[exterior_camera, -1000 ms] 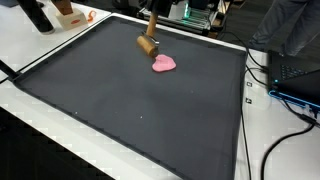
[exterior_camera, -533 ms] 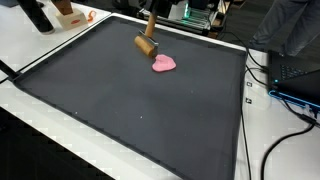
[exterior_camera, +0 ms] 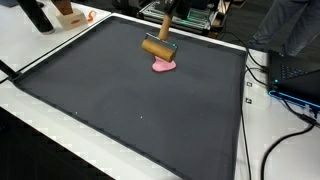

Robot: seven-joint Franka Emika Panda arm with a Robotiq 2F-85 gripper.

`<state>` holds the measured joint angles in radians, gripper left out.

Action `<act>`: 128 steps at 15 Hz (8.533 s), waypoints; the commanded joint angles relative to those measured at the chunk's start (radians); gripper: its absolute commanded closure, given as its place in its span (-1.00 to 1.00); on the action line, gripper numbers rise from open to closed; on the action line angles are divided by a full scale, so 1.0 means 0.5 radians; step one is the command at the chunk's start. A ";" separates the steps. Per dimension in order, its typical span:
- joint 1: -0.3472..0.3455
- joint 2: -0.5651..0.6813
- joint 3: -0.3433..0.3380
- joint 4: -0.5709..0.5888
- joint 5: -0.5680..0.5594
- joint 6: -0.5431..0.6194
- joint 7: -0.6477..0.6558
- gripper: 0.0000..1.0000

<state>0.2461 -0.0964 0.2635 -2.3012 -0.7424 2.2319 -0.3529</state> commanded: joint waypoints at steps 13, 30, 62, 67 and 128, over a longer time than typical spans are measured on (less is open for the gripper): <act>0.070 0.313 0.047 0.164 -0.059 0.369 -1.417 0.53; -0.022 0.372 -0.008 0.121 0.148 0.483 -2.191 0.53; -0.096 -0.041 -0.144 0.267 0.531 -0.333 -0.622 0.53; -0.163 -0.014 -0.233 0.284 0.773 -0.443 -0.416 0.53; -0.389 -0.003 -0.396 0.230 1.261 -0.385 -0.295 0.53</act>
<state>0.0257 -0.0220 0.0497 -2.1487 -0.0314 2.0607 -0.4781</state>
